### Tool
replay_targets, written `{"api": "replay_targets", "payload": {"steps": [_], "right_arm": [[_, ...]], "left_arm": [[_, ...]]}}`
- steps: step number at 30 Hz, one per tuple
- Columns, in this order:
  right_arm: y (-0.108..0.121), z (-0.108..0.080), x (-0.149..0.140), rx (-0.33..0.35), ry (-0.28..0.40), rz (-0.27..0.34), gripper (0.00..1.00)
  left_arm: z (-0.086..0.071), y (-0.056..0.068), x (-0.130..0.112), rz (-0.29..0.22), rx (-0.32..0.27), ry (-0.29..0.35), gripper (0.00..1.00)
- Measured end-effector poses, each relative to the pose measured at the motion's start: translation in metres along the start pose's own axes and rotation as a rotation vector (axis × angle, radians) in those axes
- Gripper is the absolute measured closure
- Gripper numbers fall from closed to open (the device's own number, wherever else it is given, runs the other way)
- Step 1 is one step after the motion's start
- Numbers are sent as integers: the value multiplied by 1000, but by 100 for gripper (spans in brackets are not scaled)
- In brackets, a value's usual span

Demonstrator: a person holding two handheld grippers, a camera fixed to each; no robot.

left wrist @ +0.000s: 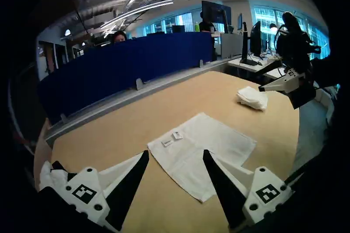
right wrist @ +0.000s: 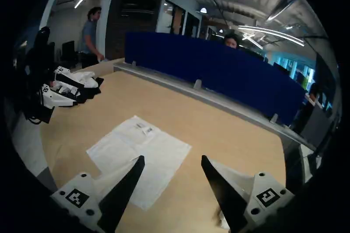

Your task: Fold towel

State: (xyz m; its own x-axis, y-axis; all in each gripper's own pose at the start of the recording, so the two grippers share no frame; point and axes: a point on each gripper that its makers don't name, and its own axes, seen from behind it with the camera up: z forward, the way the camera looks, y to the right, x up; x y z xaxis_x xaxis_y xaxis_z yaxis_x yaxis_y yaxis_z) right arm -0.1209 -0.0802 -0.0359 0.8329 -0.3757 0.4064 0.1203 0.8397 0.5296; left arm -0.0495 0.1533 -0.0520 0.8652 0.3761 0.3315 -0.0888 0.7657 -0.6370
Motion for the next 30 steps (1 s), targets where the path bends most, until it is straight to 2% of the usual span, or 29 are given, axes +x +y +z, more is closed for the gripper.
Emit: {"api": "replay_targets", "payload": {"steps": [8, 17, 23, 30], "right_arm": [[-14, 25, -58, 19, -79, 3, 0], [-38, 37, -123, 67, -185, 17, 0], [-46, 42, -153, 93, -243, 45, 1], [-56, 45, -173, 116, -289, 58, 6]], "left_arm": [[26, 25, -61, 4, -55, -100, 8], [45, 46, -124, -16, -96, -217, 9], [53, 56, -151, -46, -115, -272, 9], [57, 66, -171, -91, -125, -322, 8]]}}
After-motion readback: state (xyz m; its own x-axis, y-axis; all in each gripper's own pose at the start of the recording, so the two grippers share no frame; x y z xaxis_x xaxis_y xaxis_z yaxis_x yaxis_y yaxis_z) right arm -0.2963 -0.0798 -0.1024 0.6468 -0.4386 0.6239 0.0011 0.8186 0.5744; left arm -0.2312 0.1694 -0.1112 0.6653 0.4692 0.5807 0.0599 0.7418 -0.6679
